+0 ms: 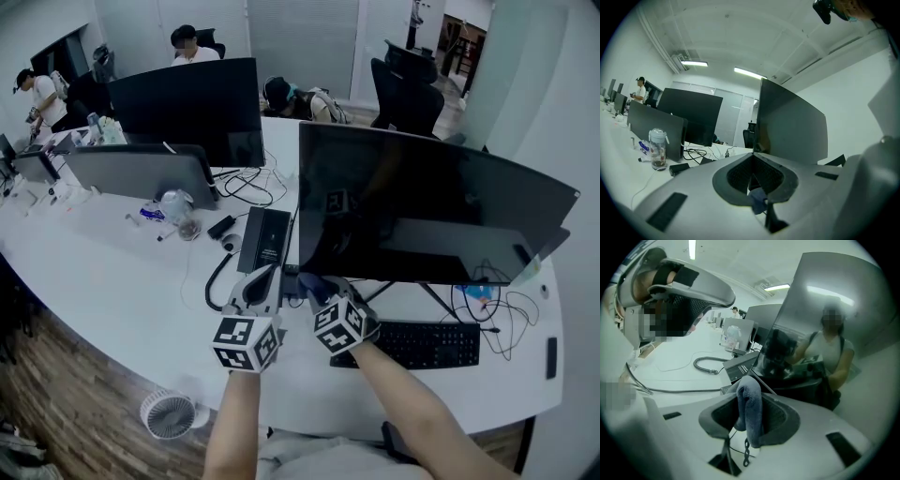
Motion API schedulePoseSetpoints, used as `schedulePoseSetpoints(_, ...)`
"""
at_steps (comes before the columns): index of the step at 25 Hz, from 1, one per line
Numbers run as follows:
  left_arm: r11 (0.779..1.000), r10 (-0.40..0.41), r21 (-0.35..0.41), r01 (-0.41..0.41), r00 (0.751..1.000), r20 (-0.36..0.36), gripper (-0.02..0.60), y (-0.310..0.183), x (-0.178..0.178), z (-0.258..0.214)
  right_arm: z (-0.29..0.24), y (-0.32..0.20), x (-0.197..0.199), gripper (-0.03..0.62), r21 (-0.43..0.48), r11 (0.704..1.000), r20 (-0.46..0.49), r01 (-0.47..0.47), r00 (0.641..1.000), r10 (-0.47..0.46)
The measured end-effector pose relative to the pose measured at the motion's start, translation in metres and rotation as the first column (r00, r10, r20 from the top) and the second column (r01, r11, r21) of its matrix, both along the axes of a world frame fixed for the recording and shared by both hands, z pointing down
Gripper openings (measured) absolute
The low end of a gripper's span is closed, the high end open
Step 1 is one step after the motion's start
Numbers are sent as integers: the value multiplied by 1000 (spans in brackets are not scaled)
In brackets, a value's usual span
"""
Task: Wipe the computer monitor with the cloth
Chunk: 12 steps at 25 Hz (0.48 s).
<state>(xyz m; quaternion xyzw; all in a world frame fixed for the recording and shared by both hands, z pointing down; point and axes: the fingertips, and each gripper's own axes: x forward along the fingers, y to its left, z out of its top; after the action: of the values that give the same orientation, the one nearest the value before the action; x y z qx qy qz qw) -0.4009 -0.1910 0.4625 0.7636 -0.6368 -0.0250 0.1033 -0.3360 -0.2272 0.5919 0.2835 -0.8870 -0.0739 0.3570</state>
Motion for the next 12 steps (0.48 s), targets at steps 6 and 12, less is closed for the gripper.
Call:
schedulePoseSetpoints(6, 1000, 1, -8, -1, 1000, -2, 8, -2, 18, 2, -3, -2, 12, 123, -10, 1000, 4, 2, 1000, -2)
schedulePoseSetpoints(12, 999, 21, -26, -21, 1000, 2, 8, -3, 43, 9, -3, -6, 31, 123, -17, 1000, 11, -5, 1000, 5)
